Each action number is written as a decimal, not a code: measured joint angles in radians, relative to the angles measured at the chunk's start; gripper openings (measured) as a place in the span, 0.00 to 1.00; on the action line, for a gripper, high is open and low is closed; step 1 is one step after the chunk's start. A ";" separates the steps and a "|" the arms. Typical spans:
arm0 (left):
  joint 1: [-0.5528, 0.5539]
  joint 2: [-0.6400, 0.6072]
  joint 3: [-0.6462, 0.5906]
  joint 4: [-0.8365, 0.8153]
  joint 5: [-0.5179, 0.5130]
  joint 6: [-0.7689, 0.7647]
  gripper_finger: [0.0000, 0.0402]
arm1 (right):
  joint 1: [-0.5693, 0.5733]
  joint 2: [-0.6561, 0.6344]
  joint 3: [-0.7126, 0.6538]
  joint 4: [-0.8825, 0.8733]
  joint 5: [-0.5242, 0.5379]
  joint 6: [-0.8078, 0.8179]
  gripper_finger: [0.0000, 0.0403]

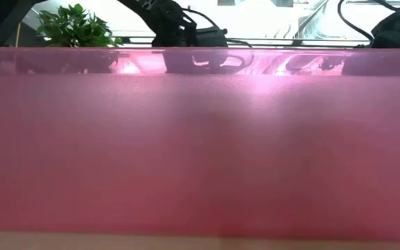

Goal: Pick and place pill bottles into a basket
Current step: Put the orange pill bottle into the red bin

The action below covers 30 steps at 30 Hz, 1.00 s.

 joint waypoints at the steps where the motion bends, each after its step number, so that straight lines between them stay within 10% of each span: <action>1: 0.000 0.008 0.001 0.011 0.002 0.000 0.82 | 0.000 0.000 0.000 0.000 0.000 0.000 0.56; 30: 0.000 0.025 0.000 0.009 -0.006 -0.068 0.60 | 0.000 0.000 -0.001 0.000 0.000 -0.003 0.56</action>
